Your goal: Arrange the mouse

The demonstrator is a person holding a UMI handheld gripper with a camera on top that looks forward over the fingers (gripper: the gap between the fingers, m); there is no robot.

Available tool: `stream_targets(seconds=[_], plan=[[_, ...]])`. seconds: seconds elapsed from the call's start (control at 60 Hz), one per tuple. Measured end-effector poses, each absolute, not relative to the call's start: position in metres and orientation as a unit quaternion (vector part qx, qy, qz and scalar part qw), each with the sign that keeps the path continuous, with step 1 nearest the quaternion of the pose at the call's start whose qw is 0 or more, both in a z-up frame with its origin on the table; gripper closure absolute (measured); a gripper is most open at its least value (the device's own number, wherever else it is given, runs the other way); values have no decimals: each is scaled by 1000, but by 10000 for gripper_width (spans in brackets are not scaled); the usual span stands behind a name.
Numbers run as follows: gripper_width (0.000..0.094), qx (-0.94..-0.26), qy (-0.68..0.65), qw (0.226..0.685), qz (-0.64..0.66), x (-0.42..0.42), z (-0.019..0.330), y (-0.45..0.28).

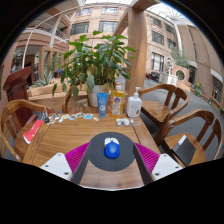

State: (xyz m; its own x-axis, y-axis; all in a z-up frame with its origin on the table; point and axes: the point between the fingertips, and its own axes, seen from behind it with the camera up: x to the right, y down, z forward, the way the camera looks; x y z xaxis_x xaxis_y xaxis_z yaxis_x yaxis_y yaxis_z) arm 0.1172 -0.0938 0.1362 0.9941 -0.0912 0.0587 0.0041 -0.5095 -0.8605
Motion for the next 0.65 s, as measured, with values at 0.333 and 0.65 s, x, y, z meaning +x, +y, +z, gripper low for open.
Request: stream_targets(seconds=[0.333, 0.65], plan=[[87, -859, 18, 508, -60, 111, 186, -191], [87, -858, 1, 511, -51, 105, 196, -227]])
